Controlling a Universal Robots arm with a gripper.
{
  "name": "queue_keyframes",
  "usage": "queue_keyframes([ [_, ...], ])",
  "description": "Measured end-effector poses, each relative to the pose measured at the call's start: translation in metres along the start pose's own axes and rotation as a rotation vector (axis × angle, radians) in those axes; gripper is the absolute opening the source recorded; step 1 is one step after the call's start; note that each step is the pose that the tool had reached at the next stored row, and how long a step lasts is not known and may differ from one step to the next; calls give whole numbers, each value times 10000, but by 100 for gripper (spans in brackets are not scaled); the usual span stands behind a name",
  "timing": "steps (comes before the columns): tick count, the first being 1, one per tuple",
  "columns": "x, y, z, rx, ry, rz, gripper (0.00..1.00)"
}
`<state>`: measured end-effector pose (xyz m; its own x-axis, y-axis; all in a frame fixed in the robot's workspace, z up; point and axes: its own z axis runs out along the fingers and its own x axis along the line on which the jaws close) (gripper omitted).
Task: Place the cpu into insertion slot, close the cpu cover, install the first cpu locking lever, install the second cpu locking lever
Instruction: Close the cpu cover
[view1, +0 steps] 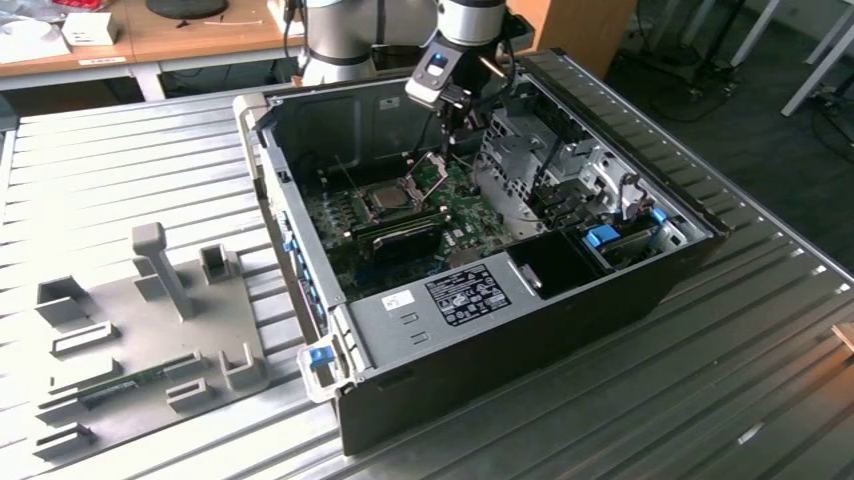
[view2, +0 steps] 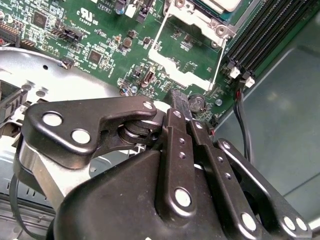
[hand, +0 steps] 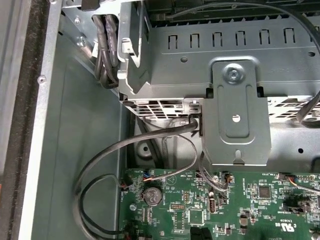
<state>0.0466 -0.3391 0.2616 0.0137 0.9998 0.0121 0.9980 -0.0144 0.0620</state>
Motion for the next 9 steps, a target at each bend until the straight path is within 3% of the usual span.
queue_keyframes([
  [9, -1, 0, 51, 1, -21, -1, 10],
])
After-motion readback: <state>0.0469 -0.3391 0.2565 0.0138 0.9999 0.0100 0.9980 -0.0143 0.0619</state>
